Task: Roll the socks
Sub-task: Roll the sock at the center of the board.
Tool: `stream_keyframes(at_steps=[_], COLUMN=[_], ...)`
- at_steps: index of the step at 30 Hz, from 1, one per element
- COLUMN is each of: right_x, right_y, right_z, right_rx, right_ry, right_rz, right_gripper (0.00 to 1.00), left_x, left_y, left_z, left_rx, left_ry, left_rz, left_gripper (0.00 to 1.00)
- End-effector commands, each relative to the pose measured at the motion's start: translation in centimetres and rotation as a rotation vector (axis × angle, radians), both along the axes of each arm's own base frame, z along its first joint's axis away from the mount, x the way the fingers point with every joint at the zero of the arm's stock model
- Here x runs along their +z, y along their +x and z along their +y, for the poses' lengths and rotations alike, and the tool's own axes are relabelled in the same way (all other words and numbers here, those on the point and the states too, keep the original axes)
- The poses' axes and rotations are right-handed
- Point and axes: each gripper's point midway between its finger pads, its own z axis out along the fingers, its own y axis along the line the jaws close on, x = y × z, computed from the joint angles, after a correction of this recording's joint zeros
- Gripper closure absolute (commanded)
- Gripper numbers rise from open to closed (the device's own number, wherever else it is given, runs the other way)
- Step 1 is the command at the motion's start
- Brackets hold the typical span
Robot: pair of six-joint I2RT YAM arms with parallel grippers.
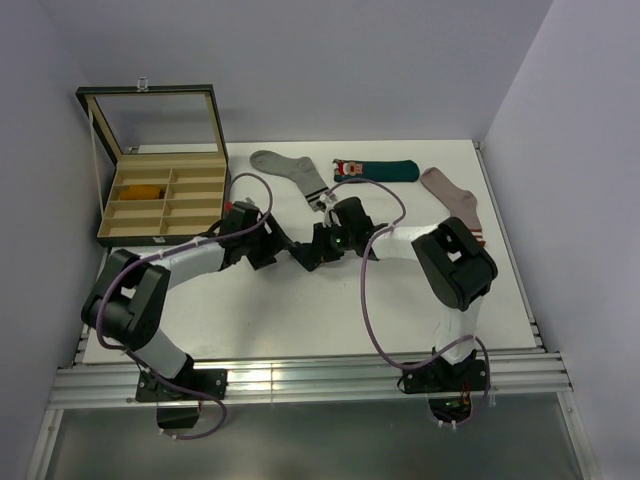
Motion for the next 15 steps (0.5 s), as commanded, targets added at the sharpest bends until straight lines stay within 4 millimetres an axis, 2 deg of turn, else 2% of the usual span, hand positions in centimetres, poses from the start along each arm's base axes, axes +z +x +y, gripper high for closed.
stream_keyframes(at_steps=[1,2,4,9,15], right_x=[-5.4,-5.5,-5.5,-6.0,-6.5], right_y=[-7.5,-7.7,-7.4,-6.7,-6.5], right_z=[-1.9,-1.7,-1.5,-1.8,-2.0], right_rx=[0.089,0.101,0.096,0.065,0.033], right_ry=[-0.028,-0.004,0.015,0.036,0.038], right_rz=[0.396,0.423,0.44,0.491,0.53], right_gripper=[1.0,1.0,1.0,1.0,1.0], left_x=[3.4,2.9,2.7,0.7,-2.0], left_y=[1.0,0.3,0.1,-1.0,-1.4], left_z=[-1.9,-2.0,-2.6,-3.3,-1.6], left_rx=[0.005,-0.008,-0.016,-0.016,0.055], left_ry=[-0.166,-0.182,-0.197,-0.199,-0.092], left_rz=[-0.128,-0.111,-0.117,-0.077,-0.012], left_gripper=[0.24,0.25,0.26,0.28,0.34])
